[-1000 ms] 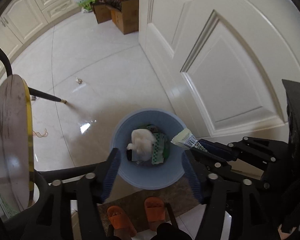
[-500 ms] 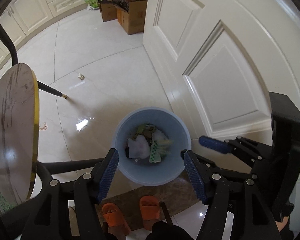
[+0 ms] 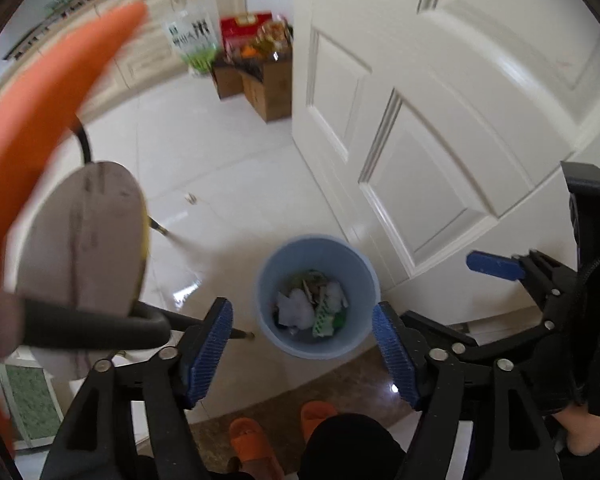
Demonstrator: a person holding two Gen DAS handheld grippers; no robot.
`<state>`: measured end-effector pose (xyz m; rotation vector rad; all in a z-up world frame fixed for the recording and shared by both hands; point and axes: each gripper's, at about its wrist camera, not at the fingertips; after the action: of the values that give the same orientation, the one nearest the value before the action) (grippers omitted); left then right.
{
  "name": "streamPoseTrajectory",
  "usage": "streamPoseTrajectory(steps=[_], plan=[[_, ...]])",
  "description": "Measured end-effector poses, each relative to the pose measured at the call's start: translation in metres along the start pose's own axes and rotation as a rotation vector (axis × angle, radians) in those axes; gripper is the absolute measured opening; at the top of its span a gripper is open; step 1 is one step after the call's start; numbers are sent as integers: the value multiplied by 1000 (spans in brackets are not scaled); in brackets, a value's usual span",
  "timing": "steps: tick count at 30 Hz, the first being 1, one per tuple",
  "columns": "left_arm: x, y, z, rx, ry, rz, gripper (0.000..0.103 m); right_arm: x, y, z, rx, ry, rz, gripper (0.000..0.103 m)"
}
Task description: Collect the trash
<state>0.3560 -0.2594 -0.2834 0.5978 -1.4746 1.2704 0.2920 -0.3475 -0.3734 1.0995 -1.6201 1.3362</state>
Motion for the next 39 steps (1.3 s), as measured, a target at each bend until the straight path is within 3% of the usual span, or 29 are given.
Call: streamPoseTrajectory(steps=[5, 9, 16, 23, 30, 39], plan=[[63, 38, 7, -18, -19, 142, 73, 49, 9, -27, 7, 33, 70, 103], [112, 66, 7, -5, -11, 231, 85, 82, 15, -47, 10, 43, 127, 103], [181, 114, 3, 12, -65, 367, 92, 131, 23, -79, 15, 79, 224, 103], [220, 159, 5, 62, -96, 427, 98, 172, 25, -108, 50, 148, 288, 103], [256, 186, 2, 84, -102, 466, 99, 207, 30, -132, 72, 129, 362, 103], [313, 218, 0, 125, -134, 604, 102, 258, 36, -155, 104, 153, 475, 103]])
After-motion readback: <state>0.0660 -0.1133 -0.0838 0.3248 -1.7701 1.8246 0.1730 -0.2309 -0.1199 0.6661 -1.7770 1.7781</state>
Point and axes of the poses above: each gripper's, at about its wrist camera, not at the fingertips, and x roughly against the way its jaws point, z to its right, y to its underside, and after that the axes turned 11 degrees about x, right-handed
